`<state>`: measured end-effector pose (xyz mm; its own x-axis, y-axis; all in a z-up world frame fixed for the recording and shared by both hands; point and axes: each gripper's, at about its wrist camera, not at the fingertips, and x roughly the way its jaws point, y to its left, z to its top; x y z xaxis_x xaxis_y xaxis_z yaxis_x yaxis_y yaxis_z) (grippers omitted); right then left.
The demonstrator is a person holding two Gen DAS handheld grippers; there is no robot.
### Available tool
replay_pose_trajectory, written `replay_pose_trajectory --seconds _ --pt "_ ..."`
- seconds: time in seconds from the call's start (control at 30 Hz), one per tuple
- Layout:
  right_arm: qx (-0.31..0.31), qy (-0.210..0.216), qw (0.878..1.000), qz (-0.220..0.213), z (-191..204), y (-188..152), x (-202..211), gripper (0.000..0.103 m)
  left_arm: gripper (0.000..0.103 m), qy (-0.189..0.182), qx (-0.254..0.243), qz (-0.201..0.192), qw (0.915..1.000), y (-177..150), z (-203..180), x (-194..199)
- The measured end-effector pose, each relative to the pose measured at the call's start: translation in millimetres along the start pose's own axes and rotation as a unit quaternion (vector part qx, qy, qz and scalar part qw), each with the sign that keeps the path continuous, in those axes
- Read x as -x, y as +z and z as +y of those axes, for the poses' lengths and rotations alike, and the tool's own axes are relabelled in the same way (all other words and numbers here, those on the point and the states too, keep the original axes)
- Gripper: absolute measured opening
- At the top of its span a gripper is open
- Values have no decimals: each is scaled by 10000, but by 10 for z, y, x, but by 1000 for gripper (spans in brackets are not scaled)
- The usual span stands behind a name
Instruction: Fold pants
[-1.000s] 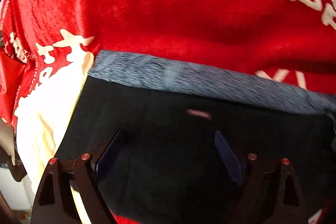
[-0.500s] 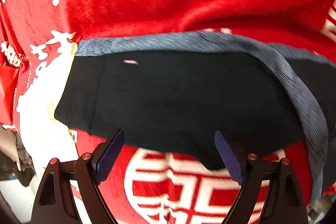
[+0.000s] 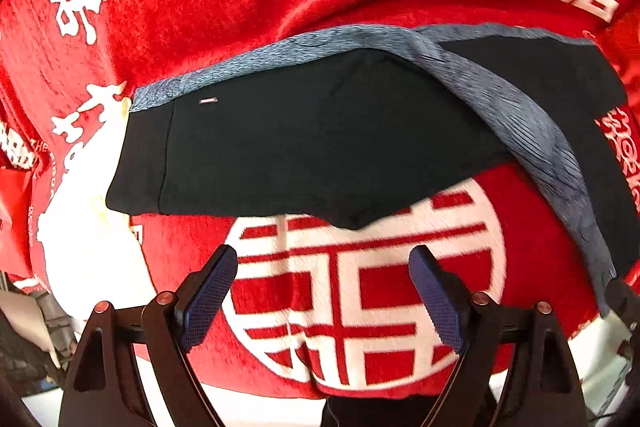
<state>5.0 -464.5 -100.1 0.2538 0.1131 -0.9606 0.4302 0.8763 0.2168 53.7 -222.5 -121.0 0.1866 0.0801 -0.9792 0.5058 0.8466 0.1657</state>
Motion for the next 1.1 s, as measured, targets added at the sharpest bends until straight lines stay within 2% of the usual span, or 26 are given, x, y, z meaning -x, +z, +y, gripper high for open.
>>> replay_pose_trajectory --seconds 0.23,0.5,0.7,0.83,1.1 --pt "-124 -139 9998 -71 -148 -405 180 101 89 -124 -341 -121 9993 -155 -243 116" --pt "-490 -166 9986 58 -537 -699 248 101 88 -299 -537 13 9981 -327 -655 83" --pt "-998 228 9943 286 -1129 -925 149 101 88 -448 -547 106 9974 -419 -1089 53" --pt "-1121 413 9922 362 -1427 -985 52 101 88 -588 -524 236 9966 -449 -1441 -14" --pt "-1428 1175 9807 639 -1878 -1030 -285 101 89 -188 -527 503 9972 -410 -1976 -178"
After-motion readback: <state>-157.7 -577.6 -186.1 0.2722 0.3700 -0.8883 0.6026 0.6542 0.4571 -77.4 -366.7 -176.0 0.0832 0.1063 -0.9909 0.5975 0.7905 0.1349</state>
